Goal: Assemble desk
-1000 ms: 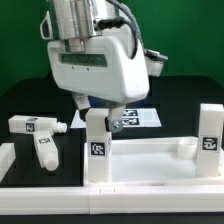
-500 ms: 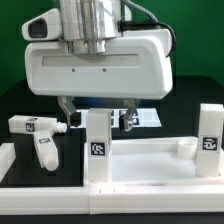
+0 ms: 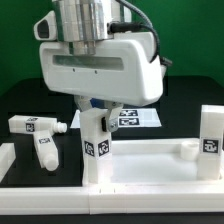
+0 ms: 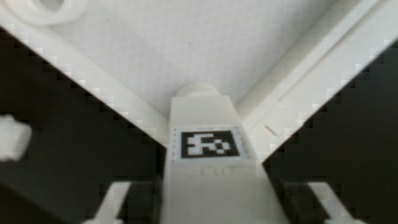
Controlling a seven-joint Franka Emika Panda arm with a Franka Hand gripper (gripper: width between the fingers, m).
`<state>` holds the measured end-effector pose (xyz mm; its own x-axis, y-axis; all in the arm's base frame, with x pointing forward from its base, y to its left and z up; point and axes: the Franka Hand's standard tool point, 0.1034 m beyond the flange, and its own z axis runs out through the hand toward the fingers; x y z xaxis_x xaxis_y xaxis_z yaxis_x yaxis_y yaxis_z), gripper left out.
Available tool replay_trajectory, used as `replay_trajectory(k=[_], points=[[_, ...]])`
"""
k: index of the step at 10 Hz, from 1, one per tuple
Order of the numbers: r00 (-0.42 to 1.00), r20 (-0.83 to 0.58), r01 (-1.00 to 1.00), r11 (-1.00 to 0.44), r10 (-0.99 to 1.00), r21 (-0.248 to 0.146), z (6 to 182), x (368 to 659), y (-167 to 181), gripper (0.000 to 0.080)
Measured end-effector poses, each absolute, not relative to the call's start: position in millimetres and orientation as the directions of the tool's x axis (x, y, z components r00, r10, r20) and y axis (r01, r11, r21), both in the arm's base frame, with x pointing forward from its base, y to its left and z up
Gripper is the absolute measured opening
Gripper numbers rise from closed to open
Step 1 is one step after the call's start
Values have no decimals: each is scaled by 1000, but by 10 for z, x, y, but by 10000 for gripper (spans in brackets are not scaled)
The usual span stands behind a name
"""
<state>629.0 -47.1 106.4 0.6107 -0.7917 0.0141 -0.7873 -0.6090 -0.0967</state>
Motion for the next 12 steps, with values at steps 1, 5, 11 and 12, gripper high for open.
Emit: replay_trajectory(k=[1,5,11,12], points=[[516,-1,-852,-513,-857,-102,1063,6290,-463,286],[141,-74,-985,-133,-987,-108,1057,6292,-421,286],[-207,-149,-970,222,-967,-95,1053,6316,-409,287],[-206,-149,-971,221,-967,-95,1051,6315,-408,287]])
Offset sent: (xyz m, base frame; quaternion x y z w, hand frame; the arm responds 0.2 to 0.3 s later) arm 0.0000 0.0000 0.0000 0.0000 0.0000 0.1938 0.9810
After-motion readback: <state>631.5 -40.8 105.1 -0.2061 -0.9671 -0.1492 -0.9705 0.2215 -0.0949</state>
